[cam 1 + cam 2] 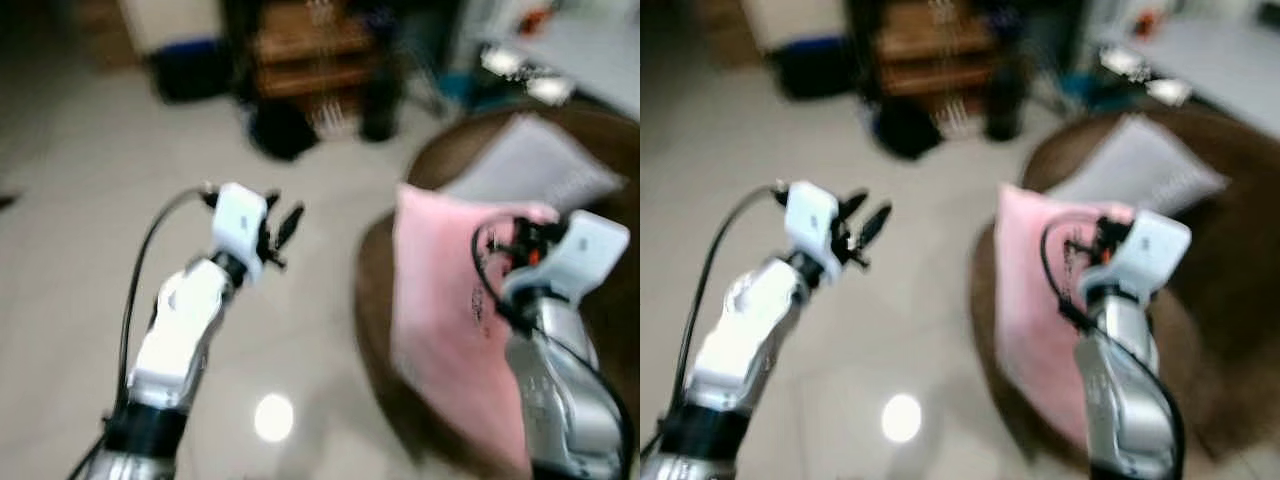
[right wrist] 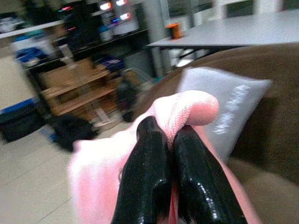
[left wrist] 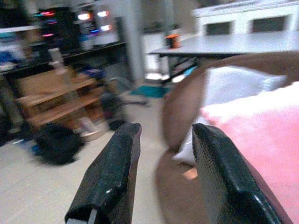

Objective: Move the pillow to the sofa from floor

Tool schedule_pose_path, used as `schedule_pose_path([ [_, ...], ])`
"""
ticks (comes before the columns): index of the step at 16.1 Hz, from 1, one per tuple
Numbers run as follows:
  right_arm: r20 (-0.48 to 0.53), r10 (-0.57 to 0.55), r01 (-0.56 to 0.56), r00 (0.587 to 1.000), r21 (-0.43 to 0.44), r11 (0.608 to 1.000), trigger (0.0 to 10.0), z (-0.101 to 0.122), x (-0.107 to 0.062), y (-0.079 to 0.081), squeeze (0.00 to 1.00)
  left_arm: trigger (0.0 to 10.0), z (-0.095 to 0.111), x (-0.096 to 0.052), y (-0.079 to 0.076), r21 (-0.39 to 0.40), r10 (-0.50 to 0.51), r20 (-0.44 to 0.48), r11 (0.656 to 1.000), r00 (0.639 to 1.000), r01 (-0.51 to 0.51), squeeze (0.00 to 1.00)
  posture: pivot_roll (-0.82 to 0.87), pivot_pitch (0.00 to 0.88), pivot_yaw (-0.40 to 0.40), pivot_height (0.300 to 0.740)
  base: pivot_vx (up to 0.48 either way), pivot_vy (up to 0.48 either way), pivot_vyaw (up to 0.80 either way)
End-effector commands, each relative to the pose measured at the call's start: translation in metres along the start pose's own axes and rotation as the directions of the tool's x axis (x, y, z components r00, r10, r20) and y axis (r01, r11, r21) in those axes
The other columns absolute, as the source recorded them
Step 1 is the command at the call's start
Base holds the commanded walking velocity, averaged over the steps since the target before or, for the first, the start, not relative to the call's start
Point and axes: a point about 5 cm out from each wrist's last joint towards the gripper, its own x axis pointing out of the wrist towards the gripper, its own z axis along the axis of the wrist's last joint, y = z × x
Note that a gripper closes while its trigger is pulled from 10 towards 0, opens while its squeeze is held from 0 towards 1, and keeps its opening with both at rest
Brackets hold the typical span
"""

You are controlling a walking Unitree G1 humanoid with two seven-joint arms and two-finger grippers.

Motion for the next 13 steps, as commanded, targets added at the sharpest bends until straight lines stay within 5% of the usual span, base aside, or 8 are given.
schedule_pose_path([
  [1,0.042,0.015,-0.015,0.999,0.012,1.0,10.0,0.009,0.001,0.002,0.0,10.0,0.002,0.0,0.002,-0.001,-0.009,0.002,1.0,1.0,0.009,0.0,0.01,0.01,-0.017,0.74,0.334,0.0,-0.8],
  [11,0.038,0.019,-0.02,0.999,0.022,1.0,10.0,0.009,0.004,0.003,0.0,10.0,0.001,-0.001,-0.001,-0.006,-0.058,-0.008,0.998,0.998,0.058,0.0,0.02,0.01,-0.016,0.74,0.337,0.0,-0.8],
  [13,0.025,0.028,-0.029,0.999,0.037,0.999,10.0,0.008,0.005,0.005,0.0,10.0,-0.004,-0.004,-0.011,-0.008,-0.154,-0.054,0.988,0.987,0.154,0.0,0.02,0.01,-0.015,0.74,0.0,0.0,-0.4],
])
